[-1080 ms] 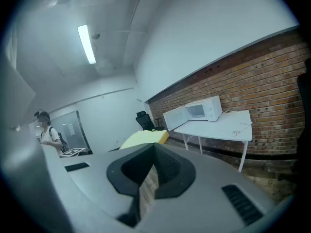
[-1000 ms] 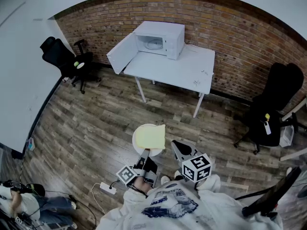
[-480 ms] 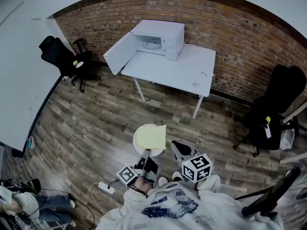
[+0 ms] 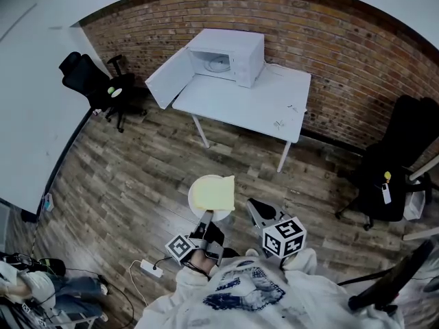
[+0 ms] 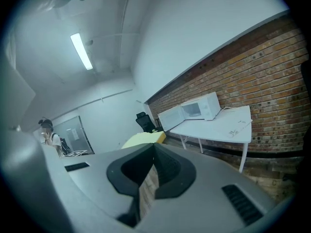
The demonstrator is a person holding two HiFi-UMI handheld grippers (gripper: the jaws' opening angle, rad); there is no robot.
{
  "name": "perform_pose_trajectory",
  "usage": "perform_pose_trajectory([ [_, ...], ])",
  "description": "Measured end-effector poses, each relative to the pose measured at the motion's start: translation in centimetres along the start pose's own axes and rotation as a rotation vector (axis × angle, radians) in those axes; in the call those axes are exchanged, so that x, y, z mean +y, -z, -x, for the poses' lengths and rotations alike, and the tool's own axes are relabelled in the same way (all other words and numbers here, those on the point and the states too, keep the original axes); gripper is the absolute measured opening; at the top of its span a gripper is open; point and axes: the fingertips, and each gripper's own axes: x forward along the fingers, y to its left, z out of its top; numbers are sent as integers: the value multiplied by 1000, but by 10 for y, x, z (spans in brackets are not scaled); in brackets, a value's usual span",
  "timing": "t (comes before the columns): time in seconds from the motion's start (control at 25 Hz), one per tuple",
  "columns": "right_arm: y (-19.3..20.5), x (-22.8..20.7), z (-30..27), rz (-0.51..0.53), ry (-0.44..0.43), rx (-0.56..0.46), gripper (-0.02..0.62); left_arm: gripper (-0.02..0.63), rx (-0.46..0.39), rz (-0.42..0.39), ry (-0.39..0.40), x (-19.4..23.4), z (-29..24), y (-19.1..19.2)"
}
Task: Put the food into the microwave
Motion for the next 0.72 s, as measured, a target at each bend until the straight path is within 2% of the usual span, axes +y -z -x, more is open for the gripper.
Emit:
perform_pose_trajectory([
  [0.44,1,-40,-26,-52,15,28,14,26,4,2,-8,10,-43,-13],
  [0.72,-10,-66,-69,-56,54,51,14,26,27,8,-11,25,-87,-48],
])
